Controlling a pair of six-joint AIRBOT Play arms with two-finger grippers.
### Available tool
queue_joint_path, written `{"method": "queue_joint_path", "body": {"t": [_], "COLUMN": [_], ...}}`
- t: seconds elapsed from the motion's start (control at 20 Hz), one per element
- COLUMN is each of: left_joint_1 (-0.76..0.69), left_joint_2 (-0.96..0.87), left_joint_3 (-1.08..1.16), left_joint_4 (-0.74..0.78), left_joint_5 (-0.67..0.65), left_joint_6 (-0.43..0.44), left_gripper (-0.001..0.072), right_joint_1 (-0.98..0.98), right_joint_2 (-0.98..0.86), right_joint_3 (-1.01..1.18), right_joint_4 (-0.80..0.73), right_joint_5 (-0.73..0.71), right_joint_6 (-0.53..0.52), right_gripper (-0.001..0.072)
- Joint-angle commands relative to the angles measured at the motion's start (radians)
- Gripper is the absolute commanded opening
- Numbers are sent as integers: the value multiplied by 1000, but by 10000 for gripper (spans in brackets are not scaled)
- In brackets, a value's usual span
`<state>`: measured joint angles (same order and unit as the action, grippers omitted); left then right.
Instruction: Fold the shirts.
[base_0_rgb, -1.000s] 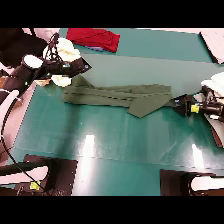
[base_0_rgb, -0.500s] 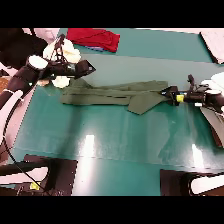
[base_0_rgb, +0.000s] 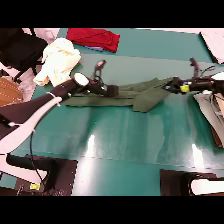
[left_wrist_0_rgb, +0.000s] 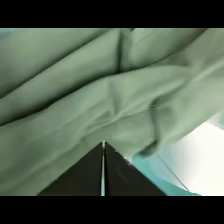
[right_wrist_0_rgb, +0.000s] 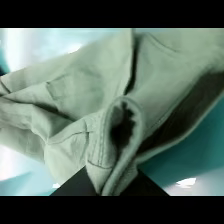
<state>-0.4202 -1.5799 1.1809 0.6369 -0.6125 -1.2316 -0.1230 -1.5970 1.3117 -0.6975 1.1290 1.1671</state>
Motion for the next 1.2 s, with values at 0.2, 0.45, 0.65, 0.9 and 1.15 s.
{"method": "queue_joint_path", "body": {"t": [0.2, 0.45, 0.65, 0.9, 1.15], "left_joint_1": [-201, -232, -143, 127, 296], "left_joint_2": [-107, -227, -219, -18, 296], "left_joint_3": [62, 216, 295, 313, 313], "left_joint_4": [-53, -97, -76, 516, 779], "left_joint_5": [283, 219, 157, -113, -263], "left_joint_6": [1, 1, -5, -367, -428], "left_gripper": [30, 30, 29, 29, 30], "right_joint_1": [-171, 11, 248, 557, 803], "right_joint_2": [215, 214, 214, 148, 8], "right_joint_3": [13, 128, 154, 154, 155], "right_joint_4": [-183, -108, -108, -105, -21], "right_joint_5": [80, 108, -16, -264, -513], "right_joint_6": [3, 23, 92, 172, 202], "right_gripper": [22, 22, 22, 22, 23]}}
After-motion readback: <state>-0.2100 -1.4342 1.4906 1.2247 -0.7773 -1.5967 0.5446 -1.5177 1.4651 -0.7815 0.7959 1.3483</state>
